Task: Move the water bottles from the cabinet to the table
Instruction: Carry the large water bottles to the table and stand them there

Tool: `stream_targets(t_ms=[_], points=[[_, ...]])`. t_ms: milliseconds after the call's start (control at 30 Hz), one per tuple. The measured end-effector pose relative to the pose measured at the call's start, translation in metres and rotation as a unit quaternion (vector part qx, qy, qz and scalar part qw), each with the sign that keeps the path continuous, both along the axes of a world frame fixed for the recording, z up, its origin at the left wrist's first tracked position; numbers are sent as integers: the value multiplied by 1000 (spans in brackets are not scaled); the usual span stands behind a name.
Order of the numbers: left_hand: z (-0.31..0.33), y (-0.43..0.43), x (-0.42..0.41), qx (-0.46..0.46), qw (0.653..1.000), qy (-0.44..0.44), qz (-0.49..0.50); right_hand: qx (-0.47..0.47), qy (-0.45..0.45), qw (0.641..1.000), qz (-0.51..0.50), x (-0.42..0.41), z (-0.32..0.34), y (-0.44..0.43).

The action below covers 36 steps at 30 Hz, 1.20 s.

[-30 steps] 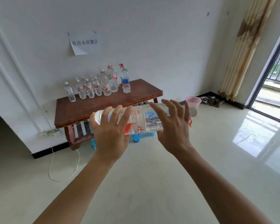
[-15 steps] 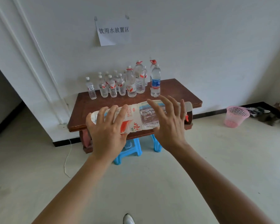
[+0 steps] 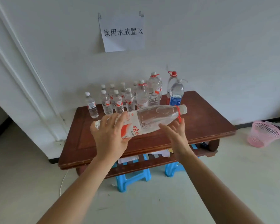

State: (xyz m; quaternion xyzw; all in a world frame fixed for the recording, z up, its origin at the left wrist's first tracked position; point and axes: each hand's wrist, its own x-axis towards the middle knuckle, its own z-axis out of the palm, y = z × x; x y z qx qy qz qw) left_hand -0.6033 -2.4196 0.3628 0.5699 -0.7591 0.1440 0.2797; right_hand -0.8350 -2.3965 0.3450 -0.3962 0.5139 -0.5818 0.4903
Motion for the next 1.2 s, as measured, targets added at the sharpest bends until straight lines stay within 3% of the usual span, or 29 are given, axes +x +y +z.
stream_targets(t_ms=[33, 100, 200, 400, 633, 900, 1100, 1200], points=[[-8, -18, -3, 2, 1000, 1, -4, 37, -82, 995, 45, -6, -4, -21], [-22, -55, -10, 23, 1000, -8, -15, 49, -165, 980, 98, -13, -11, -60], [-42, -97, -21, 71, 997, -19, -11, 43, -172, 979, 101, -14, -32, -113], [-78, -206, -25, 135, 991, -7, -1, 59, -105, 989, 85, -23, -54, -244], [-124, -282, 6, 220, 970, 28, 103, 112, -44, 986, 114, 18, -73, -343], [-184, -350, 58, 325, 936, 110, 81, 124, 44, 988, 85, 75, -99, -398], [-214, -405, 112, 367, 906, 209, 0, 32, 207, 975, 77, 140, -108, -441], [-217, -421, 133, 379, 888, 257, -39, 45, 286, 956, 55, 173, -101, -457]])
